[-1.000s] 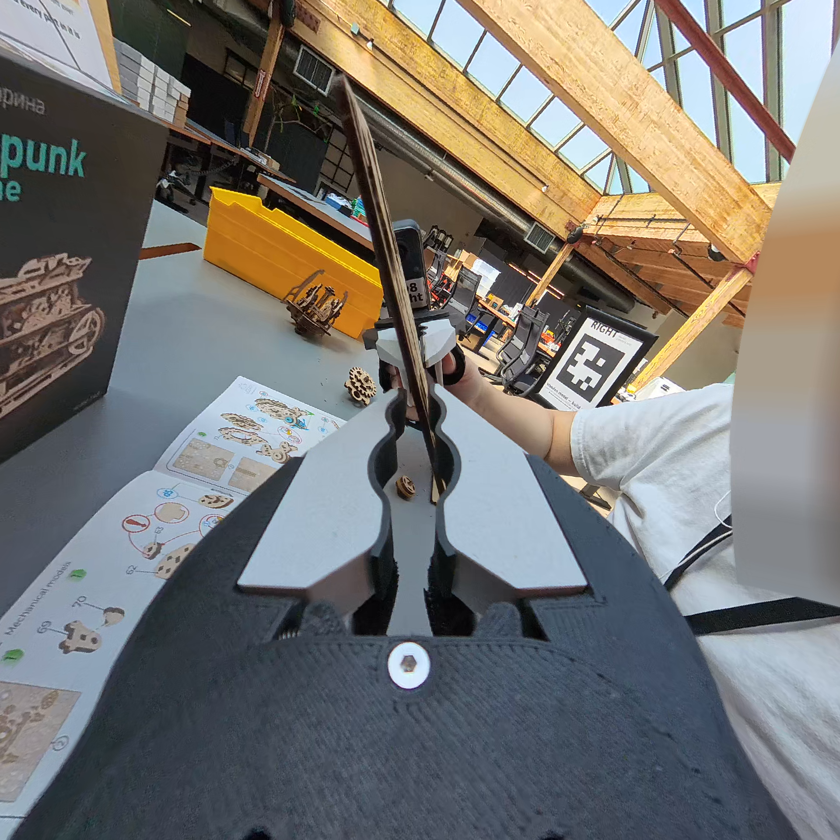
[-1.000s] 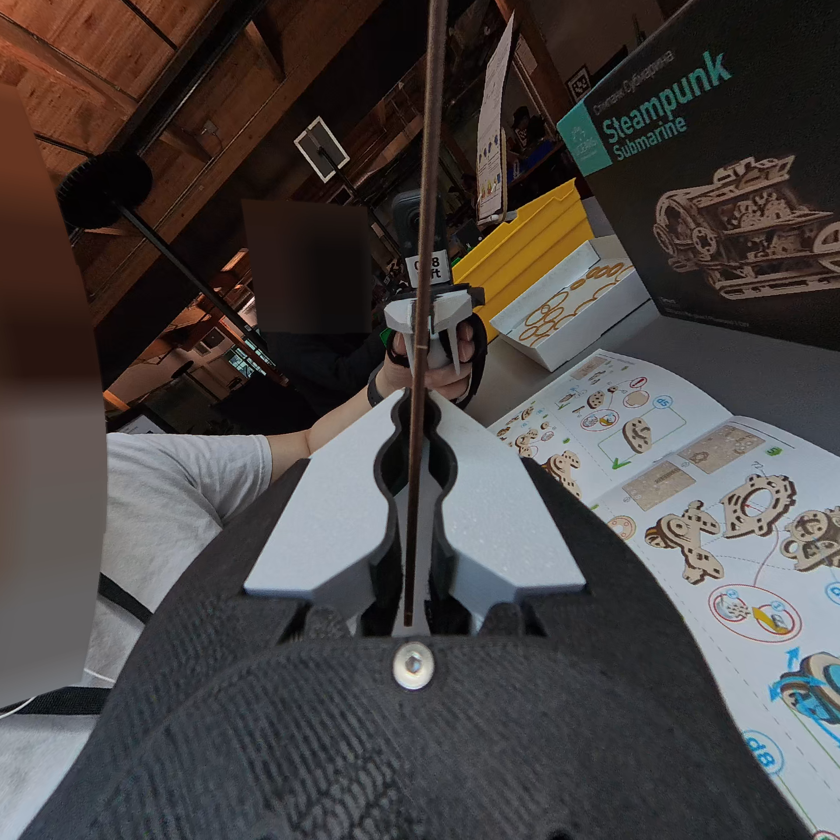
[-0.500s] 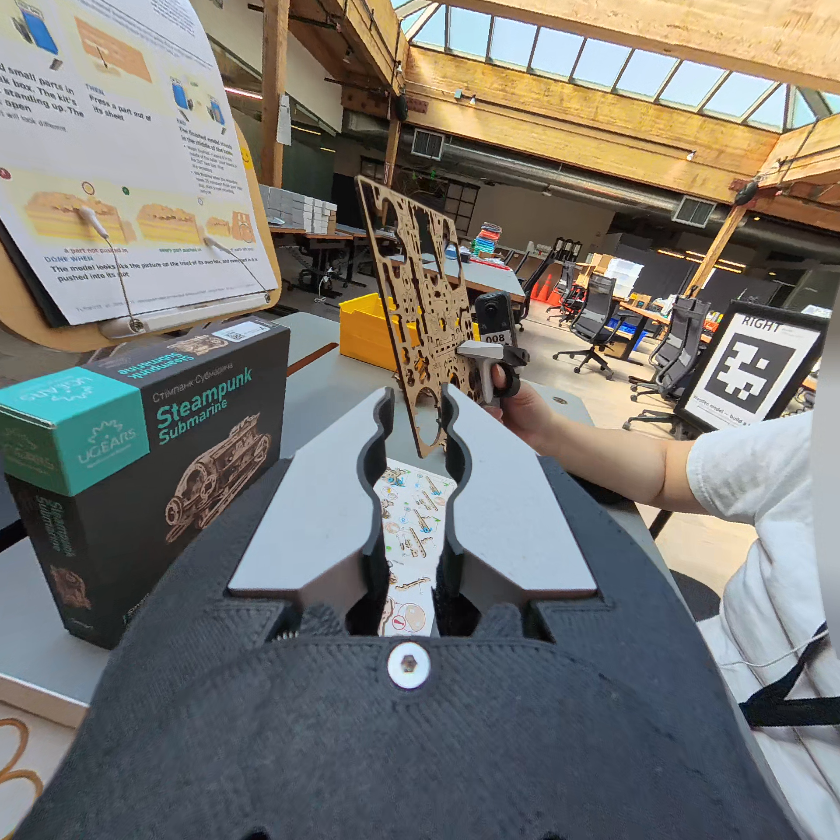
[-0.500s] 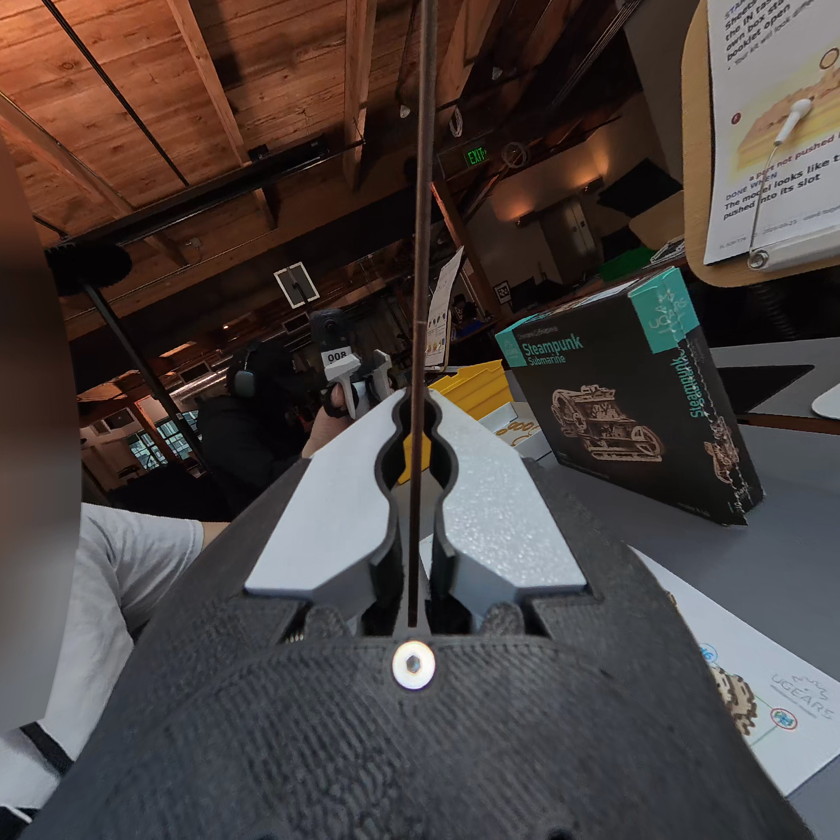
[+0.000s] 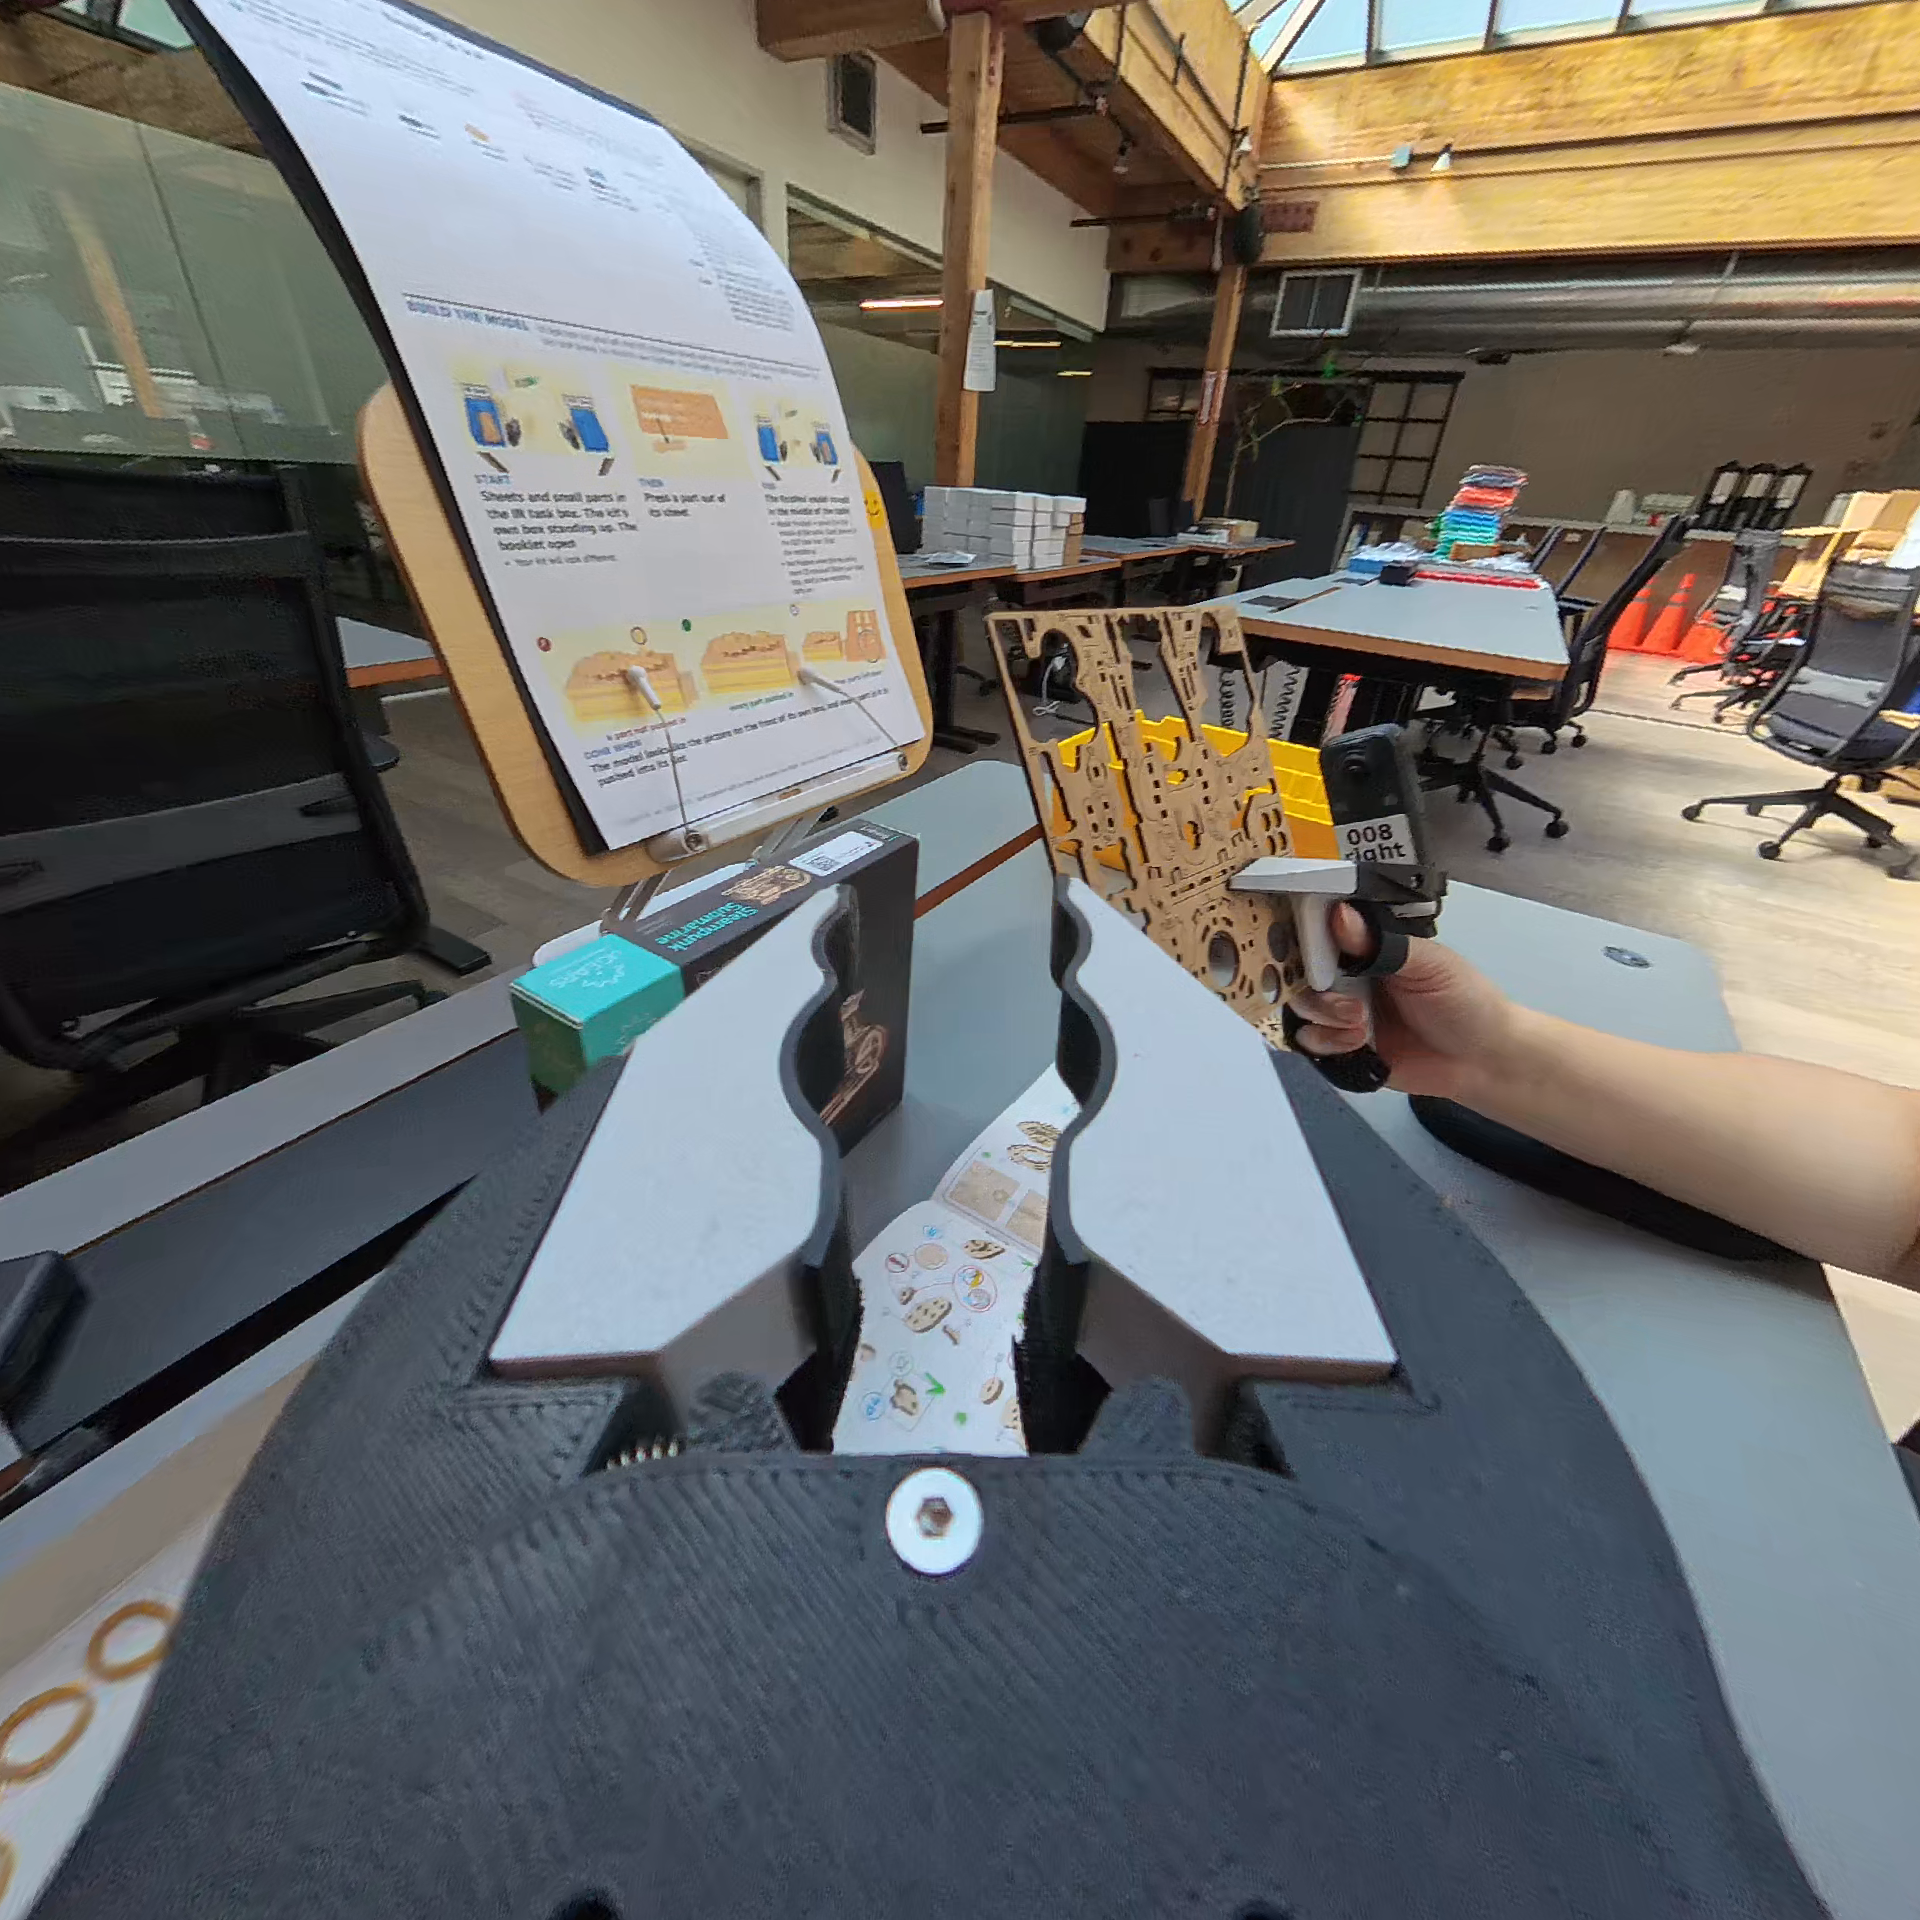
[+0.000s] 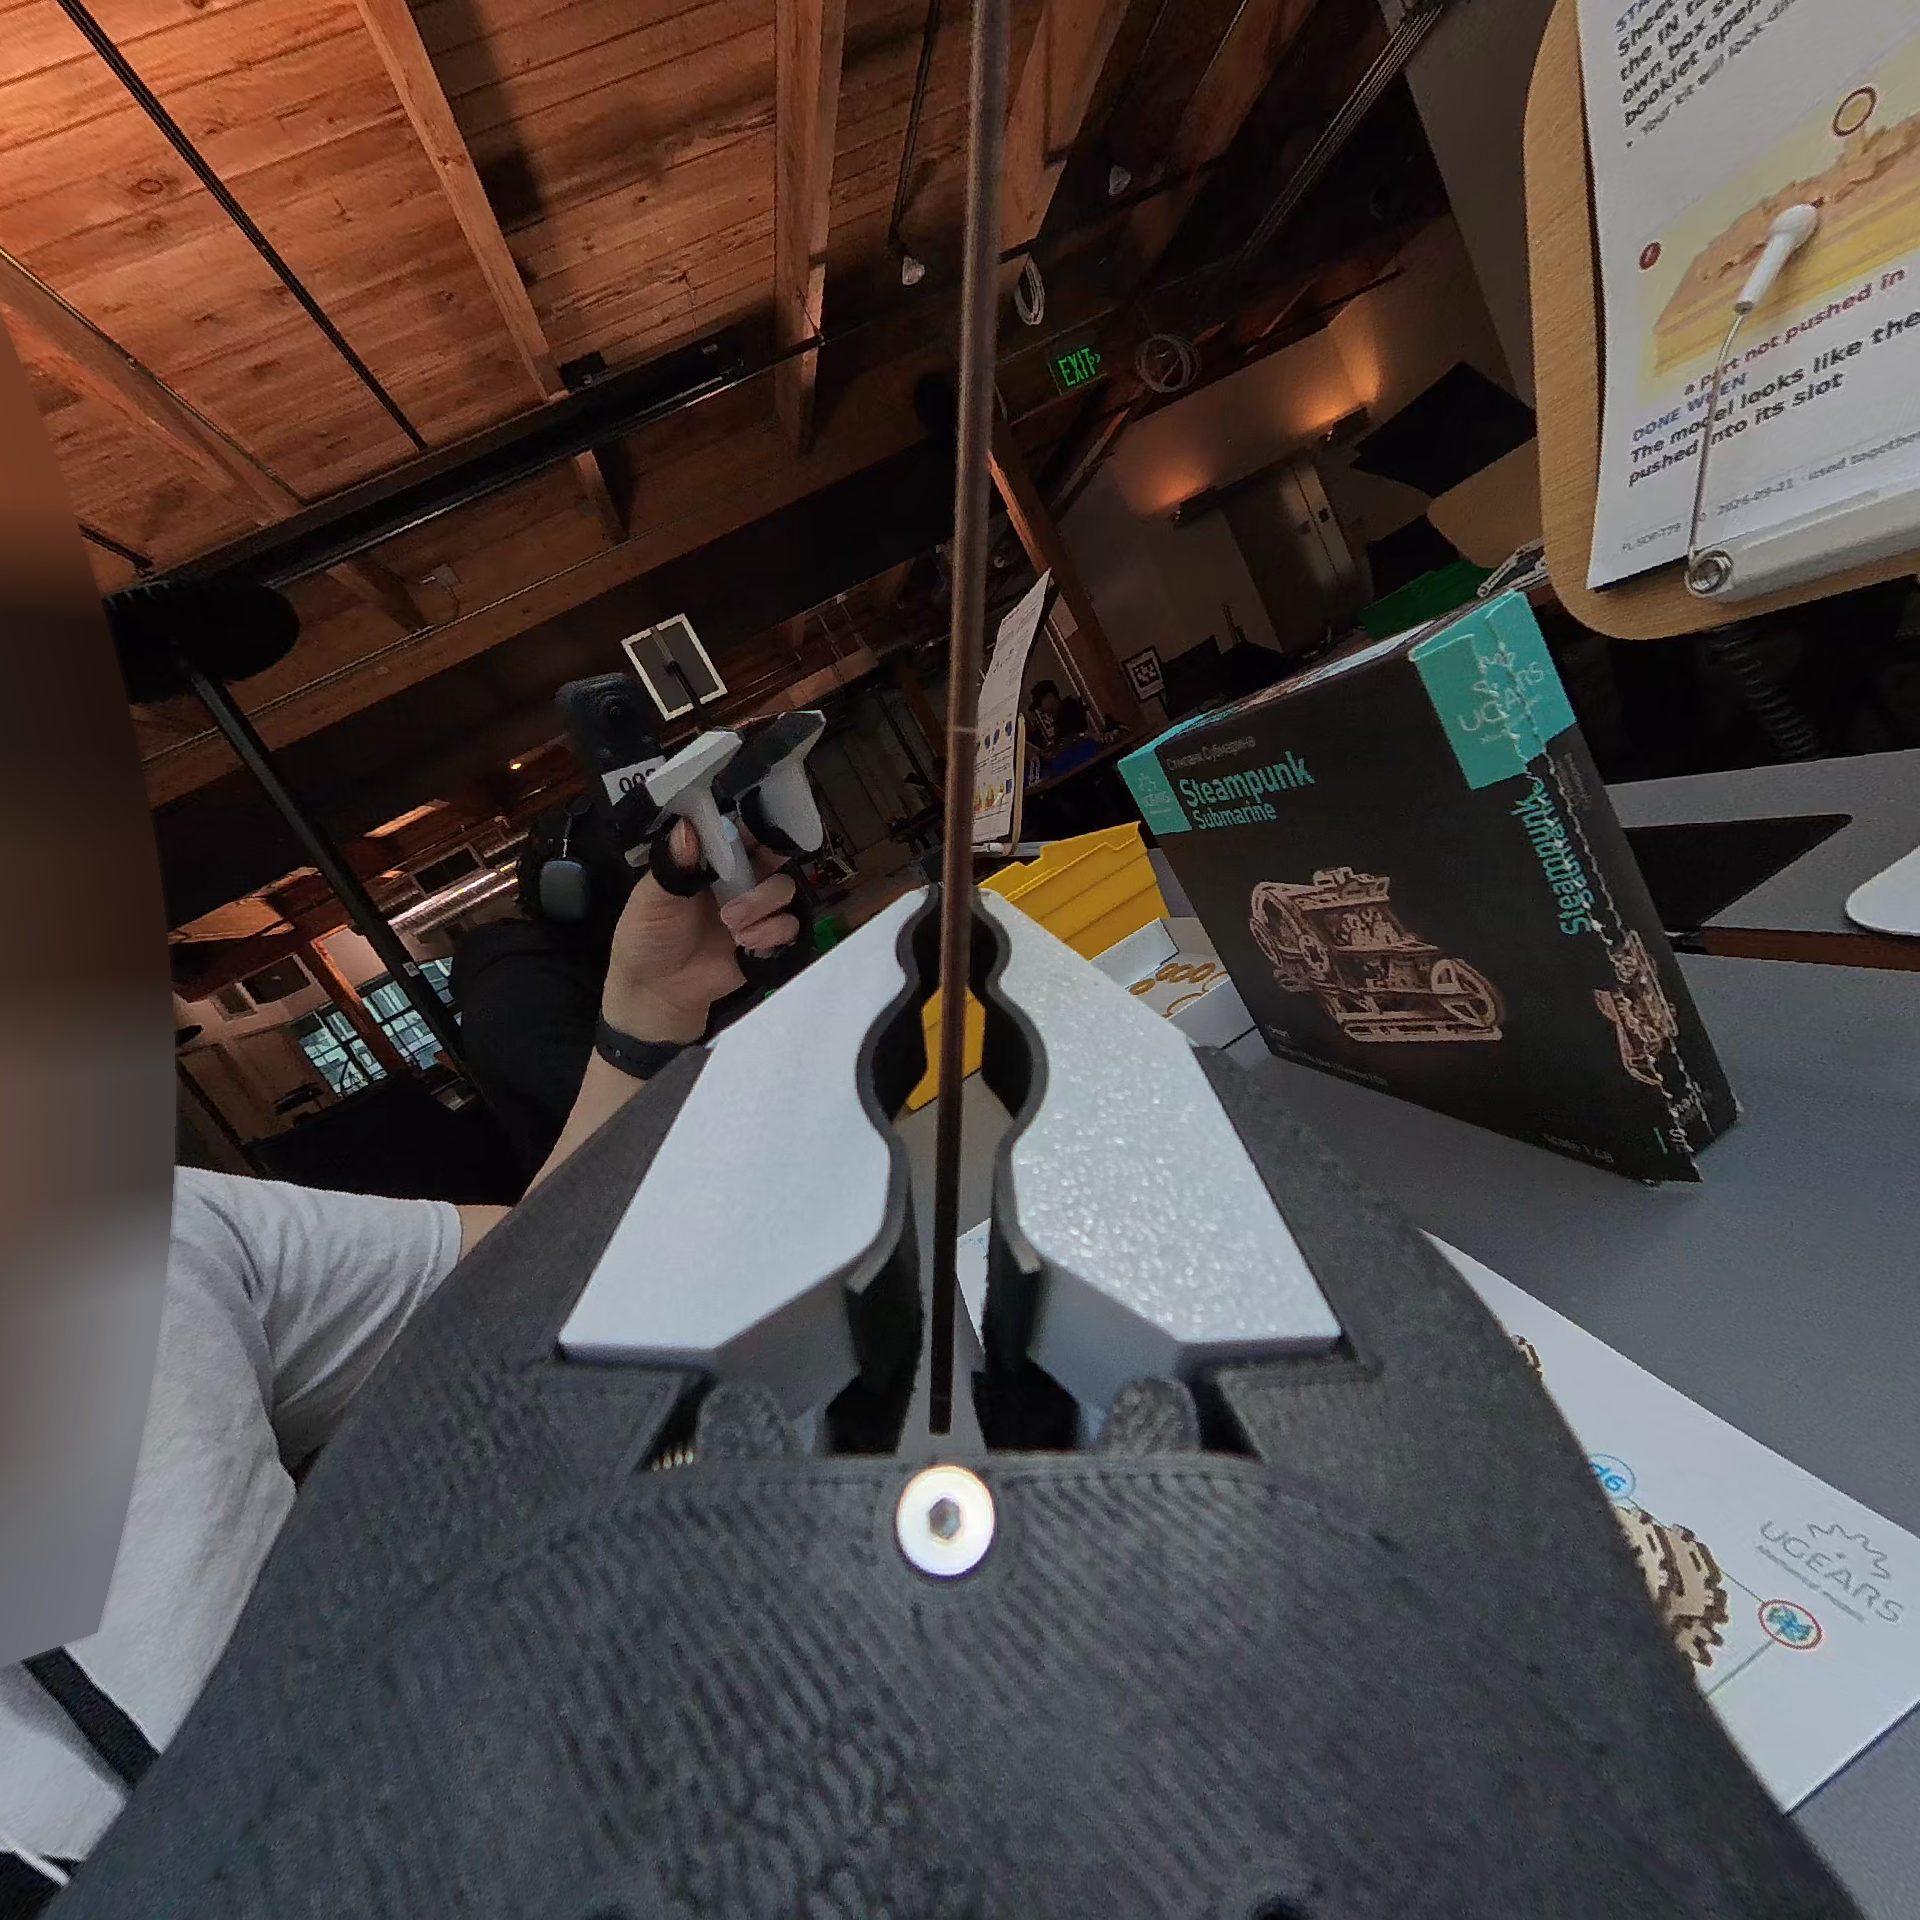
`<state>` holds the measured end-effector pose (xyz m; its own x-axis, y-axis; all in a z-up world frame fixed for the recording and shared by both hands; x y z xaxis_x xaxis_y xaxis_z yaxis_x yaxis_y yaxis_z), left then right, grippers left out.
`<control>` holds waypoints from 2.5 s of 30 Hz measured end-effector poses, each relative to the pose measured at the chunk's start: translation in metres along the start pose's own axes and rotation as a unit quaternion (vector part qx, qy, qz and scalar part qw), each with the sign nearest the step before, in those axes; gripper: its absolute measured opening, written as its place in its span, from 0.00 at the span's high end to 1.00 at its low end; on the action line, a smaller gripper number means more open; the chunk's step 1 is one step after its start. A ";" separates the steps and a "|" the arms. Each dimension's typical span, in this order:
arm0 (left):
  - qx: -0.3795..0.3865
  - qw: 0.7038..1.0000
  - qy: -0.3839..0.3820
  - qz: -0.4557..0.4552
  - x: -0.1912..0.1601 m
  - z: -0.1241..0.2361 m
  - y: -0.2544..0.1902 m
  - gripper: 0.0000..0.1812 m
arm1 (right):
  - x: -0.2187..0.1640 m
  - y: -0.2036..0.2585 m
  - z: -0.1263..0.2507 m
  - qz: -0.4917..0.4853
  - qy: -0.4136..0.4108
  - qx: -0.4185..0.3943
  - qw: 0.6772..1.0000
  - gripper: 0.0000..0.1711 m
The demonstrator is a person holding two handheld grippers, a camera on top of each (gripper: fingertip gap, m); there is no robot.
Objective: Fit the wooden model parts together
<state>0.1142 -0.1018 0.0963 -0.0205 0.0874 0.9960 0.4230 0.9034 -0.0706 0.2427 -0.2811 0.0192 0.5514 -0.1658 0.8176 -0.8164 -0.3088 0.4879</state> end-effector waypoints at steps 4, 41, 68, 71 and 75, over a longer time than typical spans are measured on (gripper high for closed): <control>0.097 0.994 0.033 -0.045 -0.007 0.003 0.025 0.79 | -0.002 0.000 -0.001 0.003 0.005 -0.001 1.000 0.99; -0.128 0.961 0.173 0.174 -0.136 -0.068 -0.033 0.58 | -0.008 0.009 -0.007 -0.060 0.012 0.028 0.998 1.00; -0.200 0.977 0.030 0.070 -0.050 -0.048 -0.070 0.75 | -0.001 0.051 -0.007 0.076 0.088 0.063 0.991 0.99; -0.182 0.982 0.011 0.051 -0.035 -0.039 -0.061 0.74 | 0.024 0.042 0.006 0.035 0.031 0.068 0.997 0.99; -0.175 0.983 0.000 0.051 -0.024 -0.029 -0.054 0.73 | 0.032 0.028 0.014 0.004 0.008 0.062 0.998 0.99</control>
<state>0.1183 -0.1646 0.0779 0.0380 0.1708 0.9846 0.7088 0.6900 -0.1470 0.2403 -0.3086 0.0548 0.5418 -0.1532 0.8264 -0.7924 -0.4208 0.4415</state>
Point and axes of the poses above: each gripper's, where its closed fingertips meet, z back along the fingers, x out of its top, y = z × x across the jaws, the point moved 1 cm from there along z, back along the fingers, and after that the axes turned 2 degrees about -x, right-handed, at the moved point
